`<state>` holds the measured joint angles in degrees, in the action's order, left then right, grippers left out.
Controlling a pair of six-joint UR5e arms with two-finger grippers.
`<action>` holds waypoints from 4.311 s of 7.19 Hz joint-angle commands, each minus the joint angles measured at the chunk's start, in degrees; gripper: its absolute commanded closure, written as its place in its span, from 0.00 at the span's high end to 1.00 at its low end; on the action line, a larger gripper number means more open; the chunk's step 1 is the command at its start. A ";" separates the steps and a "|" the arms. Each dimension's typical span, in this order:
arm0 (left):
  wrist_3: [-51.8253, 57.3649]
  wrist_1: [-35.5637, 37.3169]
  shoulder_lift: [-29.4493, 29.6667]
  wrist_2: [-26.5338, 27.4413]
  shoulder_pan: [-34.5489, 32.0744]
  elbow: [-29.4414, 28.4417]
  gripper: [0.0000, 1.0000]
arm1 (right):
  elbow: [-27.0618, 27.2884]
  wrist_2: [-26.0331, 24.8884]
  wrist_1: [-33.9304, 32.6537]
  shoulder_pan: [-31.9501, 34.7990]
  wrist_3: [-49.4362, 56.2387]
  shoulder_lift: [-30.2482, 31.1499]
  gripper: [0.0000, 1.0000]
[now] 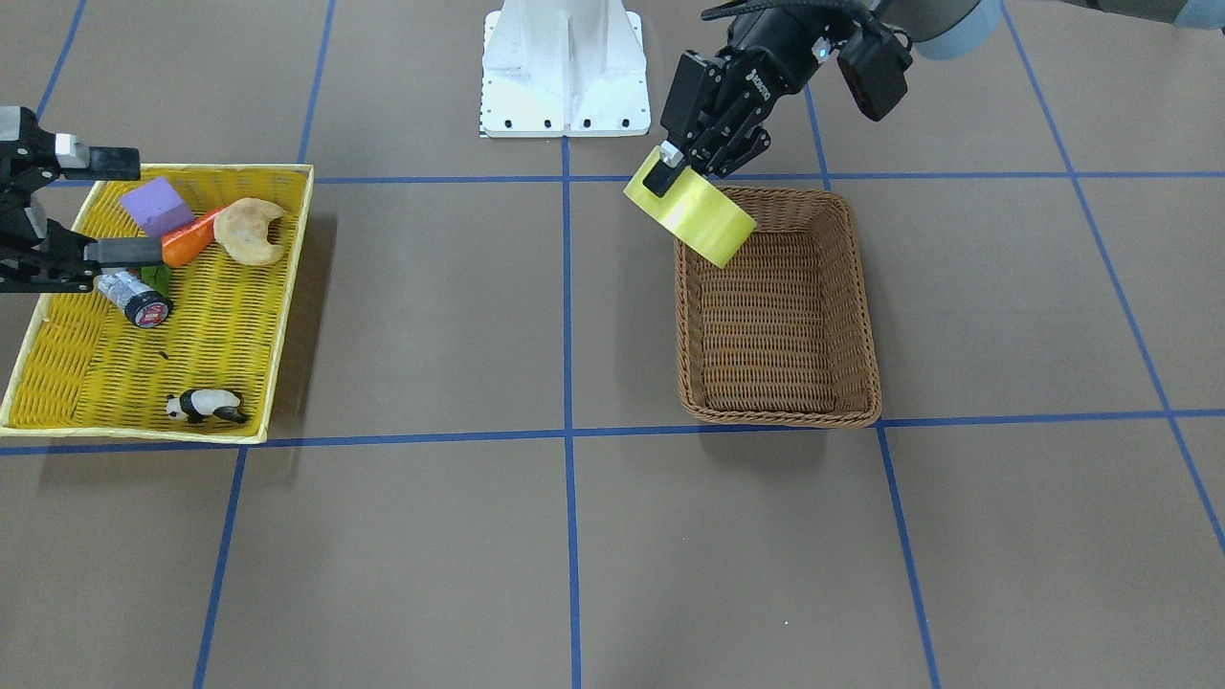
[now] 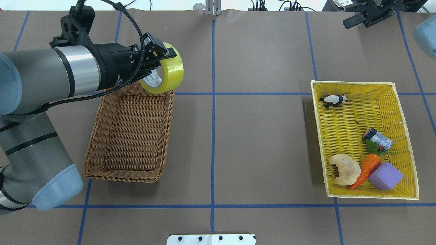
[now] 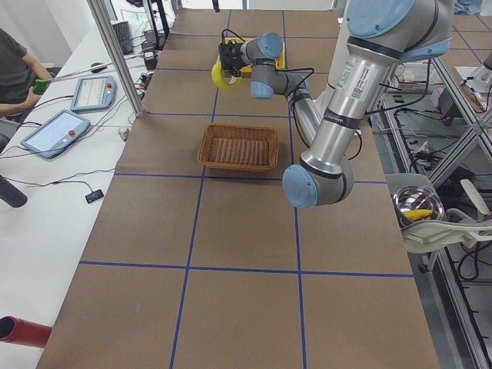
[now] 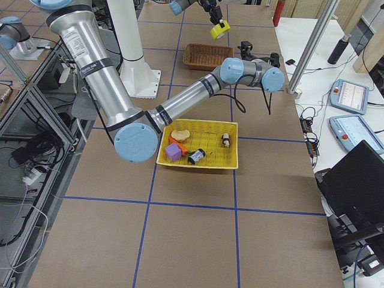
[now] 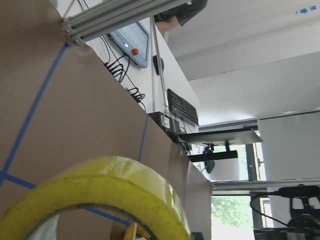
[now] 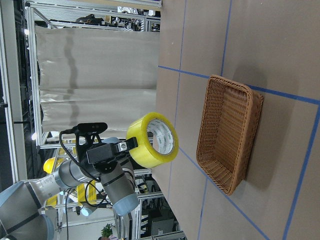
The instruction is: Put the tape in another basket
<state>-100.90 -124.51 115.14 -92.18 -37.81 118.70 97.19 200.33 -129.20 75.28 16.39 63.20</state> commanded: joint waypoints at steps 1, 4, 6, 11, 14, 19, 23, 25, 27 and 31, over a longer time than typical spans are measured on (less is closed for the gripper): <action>4.02 12.15 -3.85 0.59 0.02 5.29 0.00 | -0.07 -5.89 0.00 3.37 0.04 0.96 0.99; 9.23 24.05 -4.66 3.32 1.94 8.65 0.00 | 0.11 -17.04 0.35 6.19 0.22 0.61 0.99; 9.41 33.05 -3.62 7.16 7.19 8.65 0.00 | 0.11 -21.71 2.72 6.72 0.13 1.49 0.97; 15.20 40.58 0.95 4.05 10.65 0.07 0.00 | -0.42 -35.78 10.53 7.17 -0.66 1.75 1.00; 25.28 39.18 1.40 -4.53 6.88 -8.37 0.00 | -0.25 -38.95 11.51 7.34 -0.84 1.84 1.00; 27.07 31.00 6.75 -17.67 0.99 -22.97 0.00 | -0.16 -43.10 12.04 7.34 -3.64 2.01 1.00; 27.16 31.52 6.50 -21.80 0.37 -24.13 0.72 | 0.20 -47.49 23.16 7.34 -16.00 5.52 1.00; 27.25 31.70 6.50 -22.78 -1.90 -21.60 0.98 | 0.20 -48.71 25.14 7.34 -18.24 5.97 1.00; 29.95 31.61 1.35 -24.89 -8.91 -12.58 0.98 | 0.20 -54.92 25.14 7.34 -18.94 5.53 1.00; 73.92 31.70 -12.46 -25.42 -26.49 -13.22 0.98 | -2.16 -61.55 25.14 7.60 -21.40 6.50 1.00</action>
<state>-39.90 -92.75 106.55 -117.26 -58.87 106.78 96.31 140.48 -104.06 82.73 -4.64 69.37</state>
